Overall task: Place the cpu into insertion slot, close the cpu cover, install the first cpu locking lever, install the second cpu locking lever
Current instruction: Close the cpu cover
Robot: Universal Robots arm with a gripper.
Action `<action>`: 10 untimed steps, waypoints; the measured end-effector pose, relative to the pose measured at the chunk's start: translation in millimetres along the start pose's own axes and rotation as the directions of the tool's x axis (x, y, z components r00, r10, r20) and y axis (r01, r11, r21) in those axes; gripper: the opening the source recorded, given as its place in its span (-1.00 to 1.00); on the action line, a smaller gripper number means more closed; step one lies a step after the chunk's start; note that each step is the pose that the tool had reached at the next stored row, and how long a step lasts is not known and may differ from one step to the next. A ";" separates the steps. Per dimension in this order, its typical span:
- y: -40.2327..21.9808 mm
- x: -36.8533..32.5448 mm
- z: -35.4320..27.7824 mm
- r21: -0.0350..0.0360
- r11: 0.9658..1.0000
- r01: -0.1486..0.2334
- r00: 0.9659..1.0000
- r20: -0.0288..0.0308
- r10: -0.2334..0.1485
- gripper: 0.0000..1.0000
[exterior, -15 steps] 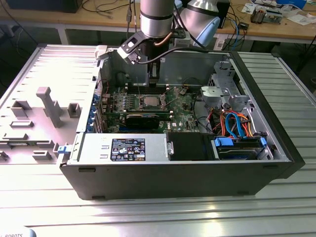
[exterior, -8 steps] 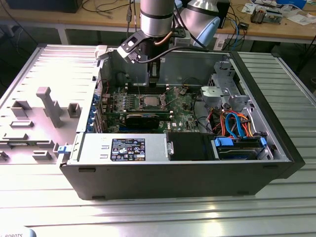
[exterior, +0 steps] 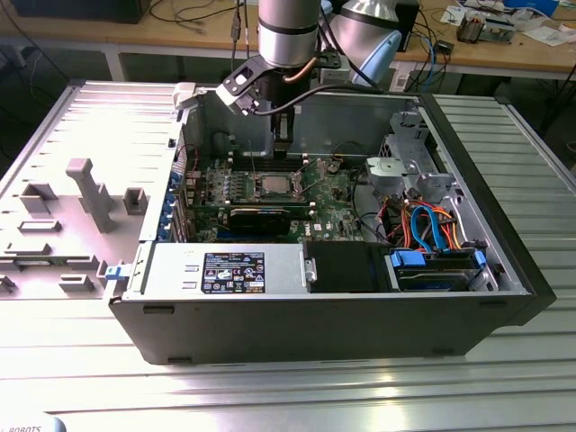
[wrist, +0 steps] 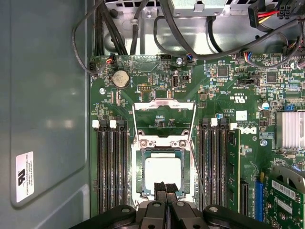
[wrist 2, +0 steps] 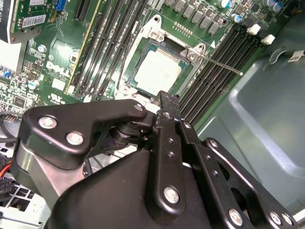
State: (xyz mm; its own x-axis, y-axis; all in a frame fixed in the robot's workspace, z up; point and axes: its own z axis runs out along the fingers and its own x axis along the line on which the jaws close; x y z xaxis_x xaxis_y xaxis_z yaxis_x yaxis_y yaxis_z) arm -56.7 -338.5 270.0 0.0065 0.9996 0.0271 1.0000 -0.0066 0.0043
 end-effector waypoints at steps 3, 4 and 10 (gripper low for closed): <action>0.1 0.0 0.0 0.000 1.000 0.000 1.000 0.000 0.000 -0.79; 0.1 0.0 0.0 0.000 1.000 0.000 1.000 0.000 0.000 -0.79; 0.2 0.0 0.0 0.000 1.000 0.000 1.000 0.000 0.000 -0.79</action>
State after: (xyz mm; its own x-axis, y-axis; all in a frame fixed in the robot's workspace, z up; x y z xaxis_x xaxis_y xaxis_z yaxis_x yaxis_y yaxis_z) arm -56.5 -338.5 270.0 0.0065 0.9996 0.0270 1.0000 -0.0066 0.0043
